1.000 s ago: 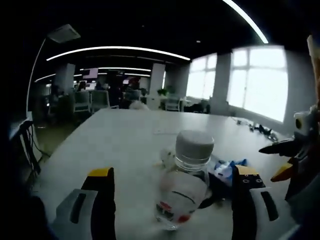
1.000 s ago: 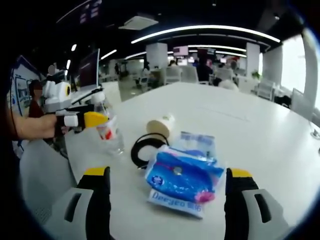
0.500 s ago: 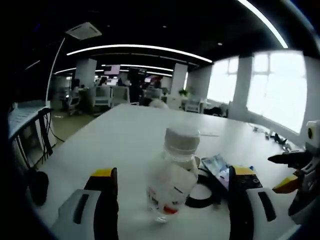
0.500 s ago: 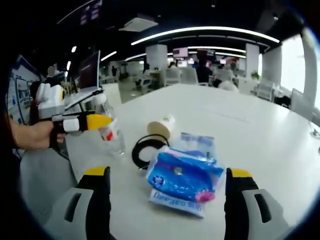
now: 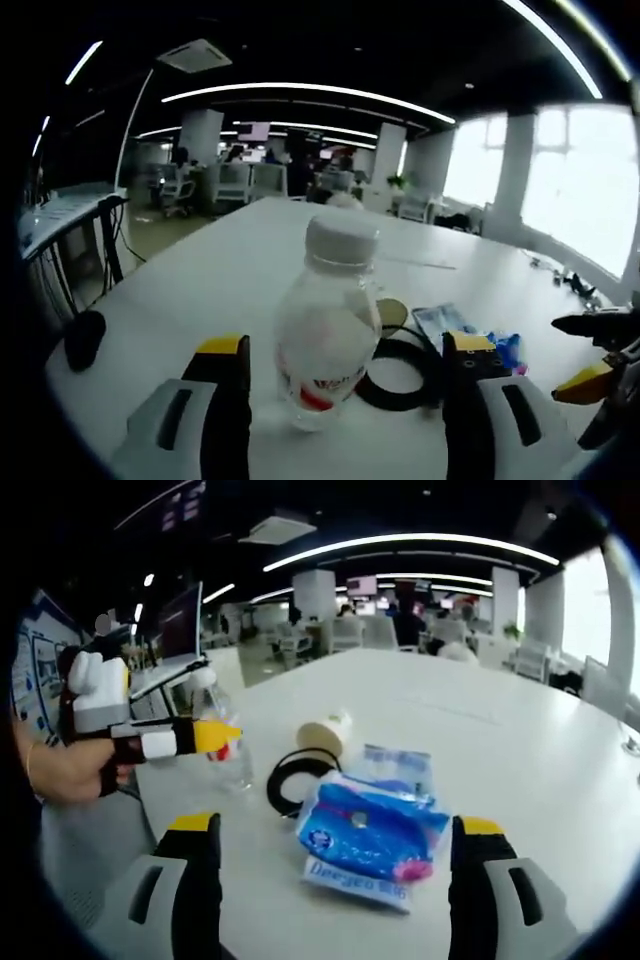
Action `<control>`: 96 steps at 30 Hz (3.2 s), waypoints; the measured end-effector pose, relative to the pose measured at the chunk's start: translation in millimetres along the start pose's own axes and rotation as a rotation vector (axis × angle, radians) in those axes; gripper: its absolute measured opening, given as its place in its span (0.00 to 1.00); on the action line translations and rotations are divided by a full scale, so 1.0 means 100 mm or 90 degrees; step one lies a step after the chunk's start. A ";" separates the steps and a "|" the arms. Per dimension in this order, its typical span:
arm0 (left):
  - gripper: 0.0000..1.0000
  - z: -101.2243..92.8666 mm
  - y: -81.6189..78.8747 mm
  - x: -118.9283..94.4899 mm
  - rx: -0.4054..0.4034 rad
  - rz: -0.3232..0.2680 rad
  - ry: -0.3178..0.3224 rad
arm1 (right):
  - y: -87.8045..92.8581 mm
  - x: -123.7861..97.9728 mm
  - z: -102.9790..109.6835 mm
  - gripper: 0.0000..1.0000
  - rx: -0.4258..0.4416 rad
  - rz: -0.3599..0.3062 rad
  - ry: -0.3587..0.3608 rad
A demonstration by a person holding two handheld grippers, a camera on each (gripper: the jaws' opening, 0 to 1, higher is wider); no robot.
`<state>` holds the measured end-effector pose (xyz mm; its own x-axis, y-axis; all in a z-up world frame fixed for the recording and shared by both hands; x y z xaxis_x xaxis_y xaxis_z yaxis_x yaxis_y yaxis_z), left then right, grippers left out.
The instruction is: Arrange the tabletop items into an orderly group along one side of the table until the central work area is clear of visible clutter.
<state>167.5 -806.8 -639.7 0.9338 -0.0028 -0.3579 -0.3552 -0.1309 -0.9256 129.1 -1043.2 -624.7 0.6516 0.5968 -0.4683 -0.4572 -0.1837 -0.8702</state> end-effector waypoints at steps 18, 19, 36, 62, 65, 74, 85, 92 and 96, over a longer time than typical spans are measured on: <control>0.57 -0.03 -0.06 0.14 0.026 -0.007 -0.043 | -0.02 -0.05 -0.02 0.93 0.008 -0.012 0.007; 0.56 -0.03 -0.05 0.15 0.032 -0.006 -0.046 | -0.02 -0.05 -0.02 0.93 0.008 -0.013 0.008; 0.44 0.06 -0.06 0.20 0.059 0.020 -0.053 | -0.01 -0.04 -0.05 0.93 0.004 -0.006 0.012; 0.44 0.21 -0.11 0.27 0.125 0.036 0.085 | 0.00 -0.09 -0.01 0.93 0.005 -0.009 0.013; 0.44 0.22 -0.11 0.27 0.127 0.036 0.091 | 0.00 -0.09 -0.01 0.93 0.005 -0.011 0.016; 0.44 0.25 -0.12 0.28 0.144 0.033 0.135 | -0.02 -0.12 0.00 0.93 0.005 -0.019 0.020; 0.44 0.28 -0.12 0.30 0.158 0.026 0.177 | 0.00 -0.15 0.04 0.93 0.003 -0.019 0.023; 0.46 0.29 -0.03 0.30 0.086 0.065 0.152 | 0.00 -0.17 0.06 0.93 0.002 -0.020 0.027; 0.52 0.30 -0.01 0.25 0.070 0.029 0.149 | 0.01 -0.17 0.07 0.93 0.002 -0.020 0.029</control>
<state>189.6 -777.4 -650.8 0.8971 -0.2368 -0.3729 -0.3875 -0.0164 -0.9217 113.3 -1047.6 -616.8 0.6930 0.5659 -0.4467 -0.4374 -0.1624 -0.8845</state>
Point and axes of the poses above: the point that each gripper's makers call its tool centre point, and the gripper's own axes: x roughly forward along the fingers, z roughly to its left, y roughly out of its underside, the point moved 8 cm from there along -x, roughly backward along the fingers, and after that the axes turned 10 degrees about -y, right-handed, at the moved point
